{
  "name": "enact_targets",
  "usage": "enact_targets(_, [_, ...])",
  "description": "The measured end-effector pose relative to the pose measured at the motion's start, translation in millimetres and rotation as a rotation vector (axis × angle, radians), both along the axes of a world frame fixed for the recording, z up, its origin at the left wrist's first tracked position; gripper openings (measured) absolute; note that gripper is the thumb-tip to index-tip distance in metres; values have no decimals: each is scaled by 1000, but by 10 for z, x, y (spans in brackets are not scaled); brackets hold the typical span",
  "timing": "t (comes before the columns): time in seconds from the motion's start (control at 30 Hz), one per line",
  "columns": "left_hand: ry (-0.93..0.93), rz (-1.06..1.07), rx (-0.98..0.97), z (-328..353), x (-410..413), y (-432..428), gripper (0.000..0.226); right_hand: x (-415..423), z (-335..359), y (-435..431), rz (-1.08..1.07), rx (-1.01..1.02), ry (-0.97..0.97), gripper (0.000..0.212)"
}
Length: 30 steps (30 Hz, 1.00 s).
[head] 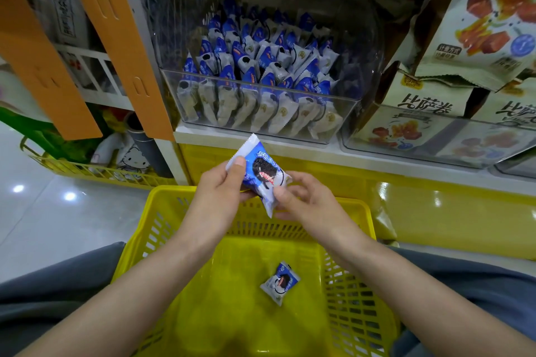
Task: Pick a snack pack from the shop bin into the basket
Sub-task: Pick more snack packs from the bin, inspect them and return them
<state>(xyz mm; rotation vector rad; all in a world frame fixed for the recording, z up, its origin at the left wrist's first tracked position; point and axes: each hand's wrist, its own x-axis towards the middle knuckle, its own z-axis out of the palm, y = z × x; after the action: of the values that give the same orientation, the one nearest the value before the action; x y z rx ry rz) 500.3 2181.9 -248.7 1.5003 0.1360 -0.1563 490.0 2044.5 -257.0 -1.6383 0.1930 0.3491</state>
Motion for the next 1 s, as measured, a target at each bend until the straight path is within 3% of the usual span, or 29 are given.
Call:
enact_targets(0.13, [55, 44, -69, 44, 28, 17, 36, 2, 31, -44, -6, 170, 37, 25])
enact_targets(0.37, [265, 161, -261, 139, 161, 57, 23, 16, 76, 0, 60, -27, -207, 33])
enact_targets(0.53, [19, -11, -65, 194, 88, 73, 12, 29, 45, -19, 34, -66, -231, 34])
enact_targets(0.67, [-139, -23, 155, 202, 78, 114, 10, -1, 24, -22, 191, -229, -297, 31])
enact_targets(0.77, [-207, -117, 251, 214, 48, 107, 10, -16, 69, -27, 224, -219, -352, 24])
enact_targets(0.87, [-232, -99, 228, 261, 39, 92, 7, -1, 144, -18, 125, -138, -381, 18])
enact_targets(1.0, [-117, -83, 37, 354, 35, 83, 22, 39, 224, -20, -50, 25, -361, 14])
